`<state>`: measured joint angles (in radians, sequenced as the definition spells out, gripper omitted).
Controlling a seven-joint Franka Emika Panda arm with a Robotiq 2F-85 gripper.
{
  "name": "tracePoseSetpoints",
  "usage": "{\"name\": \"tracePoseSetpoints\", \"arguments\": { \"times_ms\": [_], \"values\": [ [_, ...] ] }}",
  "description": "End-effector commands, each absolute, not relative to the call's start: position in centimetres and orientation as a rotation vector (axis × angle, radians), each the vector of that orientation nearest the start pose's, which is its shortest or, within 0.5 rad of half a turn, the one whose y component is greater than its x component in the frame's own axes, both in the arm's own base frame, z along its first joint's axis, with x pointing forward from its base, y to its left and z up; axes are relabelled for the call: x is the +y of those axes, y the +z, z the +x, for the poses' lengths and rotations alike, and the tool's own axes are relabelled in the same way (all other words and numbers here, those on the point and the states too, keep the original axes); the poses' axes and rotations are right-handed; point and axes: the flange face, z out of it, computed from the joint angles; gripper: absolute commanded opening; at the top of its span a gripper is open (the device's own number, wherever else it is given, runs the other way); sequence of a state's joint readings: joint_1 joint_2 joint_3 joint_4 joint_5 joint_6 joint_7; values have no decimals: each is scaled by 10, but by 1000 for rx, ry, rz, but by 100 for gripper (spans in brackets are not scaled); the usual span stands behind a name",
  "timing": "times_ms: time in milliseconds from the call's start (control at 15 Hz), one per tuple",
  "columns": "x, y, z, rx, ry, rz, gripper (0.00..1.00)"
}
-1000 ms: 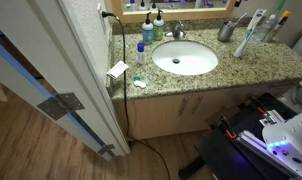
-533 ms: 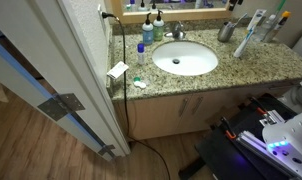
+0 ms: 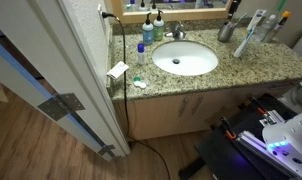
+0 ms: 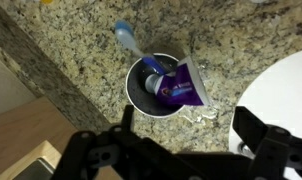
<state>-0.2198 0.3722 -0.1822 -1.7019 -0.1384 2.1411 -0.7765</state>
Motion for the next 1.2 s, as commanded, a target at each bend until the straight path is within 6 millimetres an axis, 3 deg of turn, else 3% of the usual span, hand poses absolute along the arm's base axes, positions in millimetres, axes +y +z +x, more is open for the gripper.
{"name": "tracePoseSetpoints", "arguments": {
  "times_ms": [0, 67, 267, 333, 400, 867, 933, 1133],
  "values": [
    [-277, 359, 614, -892, 91, -3193, 100],
    [-268, 366, 611, -826, 105, -3219, 100],
    [-278, 357, 604, -869, 125, -3205, 100],
    [-278, 355, 603, -876, 130, -3207, 75],
    [-278, 353, 601, -875, 143, -3206, 74],
    [-297, 350, 584, -894, 166, -3207, 24],
    [-269, 352, 604, -895, 170, -3210, 17],
    [-251, 353, 611, -937, 157, -3197, 0]
  ]
}}
